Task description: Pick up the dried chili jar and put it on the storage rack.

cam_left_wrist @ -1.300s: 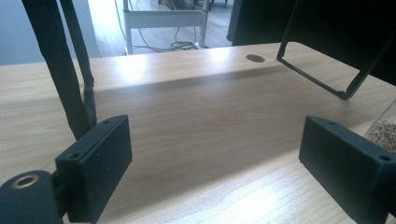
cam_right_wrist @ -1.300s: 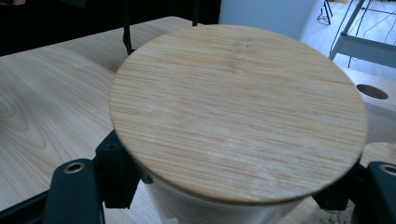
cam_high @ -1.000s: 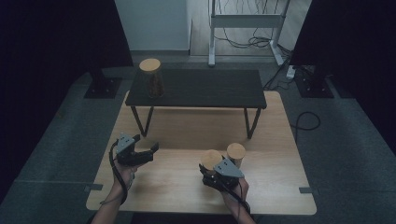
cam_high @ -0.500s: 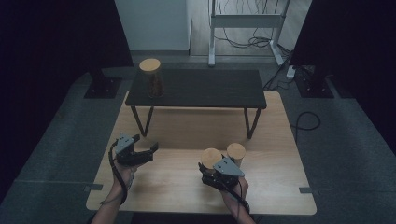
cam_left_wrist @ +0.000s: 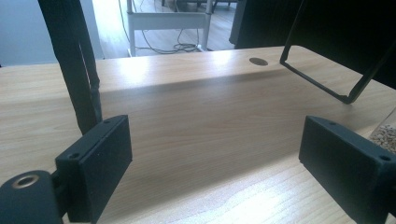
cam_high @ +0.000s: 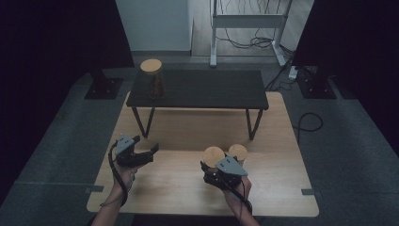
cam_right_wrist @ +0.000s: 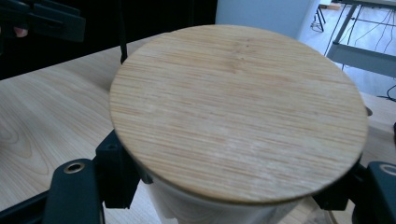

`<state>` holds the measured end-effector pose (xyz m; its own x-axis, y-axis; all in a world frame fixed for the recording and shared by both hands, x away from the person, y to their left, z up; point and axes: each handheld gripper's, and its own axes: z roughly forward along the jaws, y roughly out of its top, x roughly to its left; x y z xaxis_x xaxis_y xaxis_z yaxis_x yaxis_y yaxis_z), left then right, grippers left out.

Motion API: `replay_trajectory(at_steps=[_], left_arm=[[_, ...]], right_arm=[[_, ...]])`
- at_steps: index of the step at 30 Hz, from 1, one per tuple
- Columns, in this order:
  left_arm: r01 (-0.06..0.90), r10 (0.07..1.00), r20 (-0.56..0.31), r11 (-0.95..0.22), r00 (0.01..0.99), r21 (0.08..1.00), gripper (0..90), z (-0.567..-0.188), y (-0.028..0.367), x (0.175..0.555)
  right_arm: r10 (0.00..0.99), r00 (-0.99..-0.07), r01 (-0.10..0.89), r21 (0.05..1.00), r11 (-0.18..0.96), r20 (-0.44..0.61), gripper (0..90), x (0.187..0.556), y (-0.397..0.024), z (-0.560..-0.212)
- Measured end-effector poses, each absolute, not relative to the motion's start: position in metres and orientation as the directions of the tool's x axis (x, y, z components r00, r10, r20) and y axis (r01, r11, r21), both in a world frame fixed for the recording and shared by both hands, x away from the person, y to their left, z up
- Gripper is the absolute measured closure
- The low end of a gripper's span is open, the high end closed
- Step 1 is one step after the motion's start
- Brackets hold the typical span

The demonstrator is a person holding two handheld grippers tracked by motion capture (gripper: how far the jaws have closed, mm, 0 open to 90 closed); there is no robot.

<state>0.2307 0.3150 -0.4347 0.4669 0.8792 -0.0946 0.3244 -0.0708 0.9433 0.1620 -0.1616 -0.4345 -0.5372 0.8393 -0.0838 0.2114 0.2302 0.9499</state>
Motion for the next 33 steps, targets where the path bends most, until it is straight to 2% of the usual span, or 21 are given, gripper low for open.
replay_trajectory(at_steps=[33], left_arm=[[0.331,0.877,-0.105,-0.064,0.468,0.941,9.1,-0.436,0.316,0.232]], right_arm=[[0.834,-0.539,0.191,0.946,0.262,-0.122,25.5,0.174,-0.159,-0.403]])
